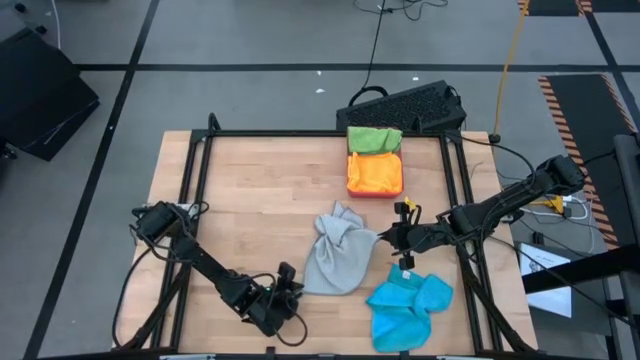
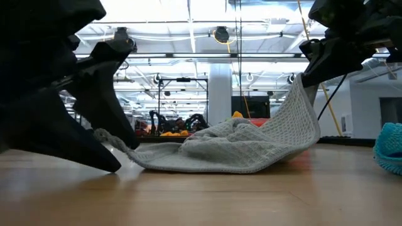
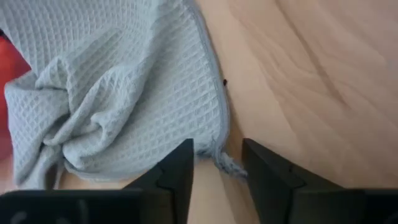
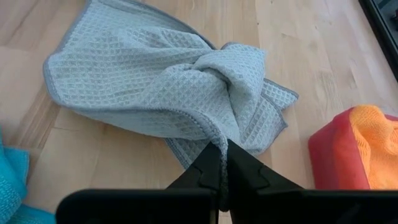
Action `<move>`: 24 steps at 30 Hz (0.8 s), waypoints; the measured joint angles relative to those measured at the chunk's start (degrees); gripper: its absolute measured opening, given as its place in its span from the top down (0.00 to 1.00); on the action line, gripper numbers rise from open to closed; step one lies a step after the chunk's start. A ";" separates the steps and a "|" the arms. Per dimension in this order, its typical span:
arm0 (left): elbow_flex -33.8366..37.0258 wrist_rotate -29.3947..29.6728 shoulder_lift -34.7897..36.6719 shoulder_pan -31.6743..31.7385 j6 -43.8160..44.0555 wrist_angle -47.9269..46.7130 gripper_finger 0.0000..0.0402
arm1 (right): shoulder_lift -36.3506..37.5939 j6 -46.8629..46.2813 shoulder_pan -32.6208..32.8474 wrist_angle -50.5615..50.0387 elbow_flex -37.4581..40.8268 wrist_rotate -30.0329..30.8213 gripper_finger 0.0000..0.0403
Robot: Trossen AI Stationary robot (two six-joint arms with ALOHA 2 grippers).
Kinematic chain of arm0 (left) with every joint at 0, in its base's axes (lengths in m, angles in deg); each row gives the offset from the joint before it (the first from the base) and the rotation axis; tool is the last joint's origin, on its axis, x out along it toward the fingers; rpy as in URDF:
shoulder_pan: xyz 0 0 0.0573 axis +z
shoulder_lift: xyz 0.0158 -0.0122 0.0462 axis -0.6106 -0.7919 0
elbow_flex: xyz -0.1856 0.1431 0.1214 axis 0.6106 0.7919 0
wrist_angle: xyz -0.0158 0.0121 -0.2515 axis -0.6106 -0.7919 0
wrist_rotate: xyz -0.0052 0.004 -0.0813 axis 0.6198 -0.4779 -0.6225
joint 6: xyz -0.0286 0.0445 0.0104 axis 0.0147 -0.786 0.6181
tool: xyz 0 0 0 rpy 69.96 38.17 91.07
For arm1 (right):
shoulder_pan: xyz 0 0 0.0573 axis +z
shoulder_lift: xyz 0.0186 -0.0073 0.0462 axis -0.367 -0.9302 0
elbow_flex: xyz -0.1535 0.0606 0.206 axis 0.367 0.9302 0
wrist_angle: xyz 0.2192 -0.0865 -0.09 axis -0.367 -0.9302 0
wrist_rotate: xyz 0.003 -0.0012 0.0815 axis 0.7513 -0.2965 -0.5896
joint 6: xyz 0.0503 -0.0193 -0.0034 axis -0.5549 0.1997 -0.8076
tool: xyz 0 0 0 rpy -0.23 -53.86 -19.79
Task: Fold microfiber towels
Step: Fold the gray microfiber cloth
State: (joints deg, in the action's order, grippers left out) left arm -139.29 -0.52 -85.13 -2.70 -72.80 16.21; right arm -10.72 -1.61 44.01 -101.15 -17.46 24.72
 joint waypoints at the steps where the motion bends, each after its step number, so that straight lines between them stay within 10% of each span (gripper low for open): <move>1: 0.00 0.02 -0.01 -0.12 -1.33 0.29 0.64 | 0.00 0.00 0.00 0.11 0.00 0.01 0.99; 24: 0.01 -5.06 0.22 2.81 -6.21 2.65 0.97 | 0.00 -0.15 -0.01 1.22 0.00 0.03 0.99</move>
State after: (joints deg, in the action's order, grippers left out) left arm -139.27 -5.57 -84.91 0.11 -79.01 18.86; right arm -10.72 -1.75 44.00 -99.93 -17.46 24.75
